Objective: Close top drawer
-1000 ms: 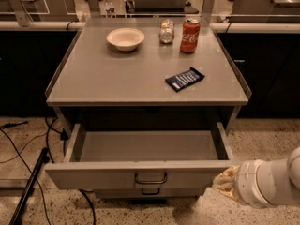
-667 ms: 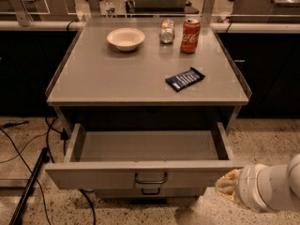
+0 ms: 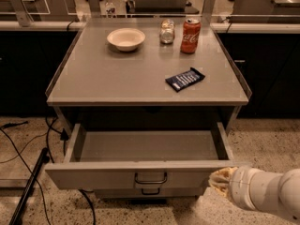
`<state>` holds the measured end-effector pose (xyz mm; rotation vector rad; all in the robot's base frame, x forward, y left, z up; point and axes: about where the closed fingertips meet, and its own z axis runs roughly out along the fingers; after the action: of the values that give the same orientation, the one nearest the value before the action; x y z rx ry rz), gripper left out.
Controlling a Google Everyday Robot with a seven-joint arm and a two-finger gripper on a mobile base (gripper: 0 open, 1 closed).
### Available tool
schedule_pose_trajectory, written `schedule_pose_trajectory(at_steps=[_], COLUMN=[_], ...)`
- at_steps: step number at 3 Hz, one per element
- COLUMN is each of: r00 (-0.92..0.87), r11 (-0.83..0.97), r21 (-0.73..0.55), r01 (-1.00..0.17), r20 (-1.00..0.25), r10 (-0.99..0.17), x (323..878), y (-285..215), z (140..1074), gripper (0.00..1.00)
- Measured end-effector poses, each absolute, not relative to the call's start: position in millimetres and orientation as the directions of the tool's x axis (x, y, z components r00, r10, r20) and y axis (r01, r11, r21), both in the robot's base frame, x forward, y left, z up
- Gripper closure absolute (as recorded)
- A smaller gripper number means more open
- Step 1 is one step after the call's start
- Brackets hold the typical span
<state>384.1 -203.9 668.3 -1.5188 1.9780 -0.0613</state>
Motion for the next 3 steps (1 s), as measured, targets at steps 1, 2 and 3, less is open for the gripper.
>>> schedule_pose_trajectory(at_steps=[1, 2, 3], r00=[-0.067, -0.014, 0.031], r11=[0.305, 0.286, 0.276], r21=[-0.458, -0.500, -0.537], r01=[-0.835, -0.817, -0.797], r20=[-0.466, -0.480, -0.492], r10=[-0.882, -0.877, -0.870], x=[395.9, 406.8, 419.8], y=[-197.1, -189.7, -180.6], z=[665.7, 663.8, 660.5], gripper=[1.00, 1.00, 1.00])
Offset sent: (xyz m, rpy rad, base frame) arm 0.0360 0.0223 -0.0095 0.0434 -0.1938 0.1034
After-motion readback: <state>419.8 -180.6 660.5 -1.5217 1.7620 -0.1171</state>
